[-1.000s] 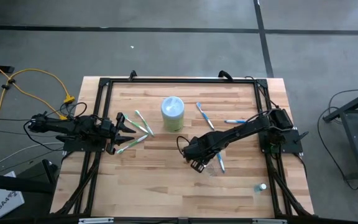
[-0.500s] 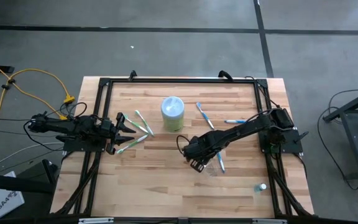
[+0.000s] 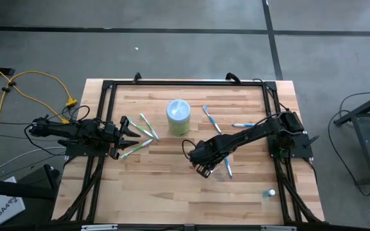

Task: Pick & Place toothbrushing station
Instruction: Put the top mouthwash into the transparent organizer, then put the mouthwash into the transparent organizer

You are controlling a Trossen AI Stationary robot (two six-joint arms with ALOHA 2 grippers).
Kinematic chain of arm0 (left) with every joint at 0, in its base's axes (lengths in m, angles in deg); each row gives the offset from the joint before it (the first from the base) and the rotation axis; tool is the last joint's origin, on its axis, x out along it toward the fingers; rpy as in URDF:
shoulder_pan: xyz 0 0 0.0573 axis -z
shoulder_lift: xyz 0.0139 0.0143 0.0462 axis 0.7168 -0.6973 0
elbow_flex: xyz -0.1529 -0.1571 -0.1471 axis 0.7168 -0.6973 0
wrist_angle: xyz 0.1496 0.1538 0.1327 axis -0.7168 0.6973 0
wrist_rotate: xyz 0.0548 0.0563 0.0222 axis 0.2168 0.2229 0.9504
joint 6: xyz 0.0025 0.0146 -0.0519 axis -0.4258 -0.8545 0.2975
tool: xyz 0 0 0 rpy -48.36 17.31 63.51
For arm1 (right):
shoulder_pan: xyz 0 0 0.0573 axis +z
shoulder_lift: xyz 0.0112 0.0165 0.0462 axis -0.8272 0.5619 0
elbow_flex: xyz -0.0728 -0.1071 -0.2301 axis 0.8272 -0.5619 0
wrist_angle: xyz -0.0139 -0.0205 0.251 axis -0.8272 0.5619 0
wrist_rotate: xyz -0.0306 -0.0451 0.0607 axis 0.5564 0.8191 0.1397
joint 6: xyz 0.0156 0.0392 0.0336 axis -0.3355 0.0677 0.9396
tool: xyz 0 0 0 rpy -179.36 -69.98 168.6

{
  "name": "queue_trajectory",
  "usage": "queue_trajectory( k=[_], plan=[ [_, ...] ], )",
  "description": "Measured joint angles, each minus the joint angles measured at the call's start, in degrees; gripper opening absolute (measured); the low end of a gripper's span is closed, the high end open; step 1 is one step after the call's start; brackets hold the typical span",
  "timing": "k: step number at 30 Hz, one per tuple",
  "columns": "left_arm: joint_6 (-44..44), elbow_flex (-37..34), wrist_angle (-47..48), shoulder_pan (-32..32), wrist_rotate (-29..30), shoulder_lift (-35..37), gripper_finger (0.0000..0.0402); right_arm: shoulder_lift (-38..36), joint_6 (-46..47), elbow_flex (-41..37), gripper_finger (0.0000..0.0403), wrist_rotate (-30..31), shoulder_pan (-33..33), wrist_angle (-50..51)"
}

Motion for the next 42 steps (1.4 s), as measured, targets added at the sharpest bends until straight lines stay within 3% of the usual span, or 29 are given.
queue_trajectory(
  k=[13, 32, 42],
  plan=[
    [0.0, 0.0, 0.0, 0.0, 0.0, 0.0, 0.0124, -0.1, 0.6, 0.0, 0.0156, 0.3, 0.9, -0.1],
    [0.0, 0.0, 0.0, 0.0, 0.0, 0.0, 0.0124, -4.1, 2.1, 0.1, 0.0152, 1.1, 1.4, 0.7],
    [0.0, 0.0, 0.0, 0.0, 0.0, 0.0, 0.0124, -9.8, 8.2, 0.1, 0.0150, 4.0, 4.9, 5.5]
  ],
)
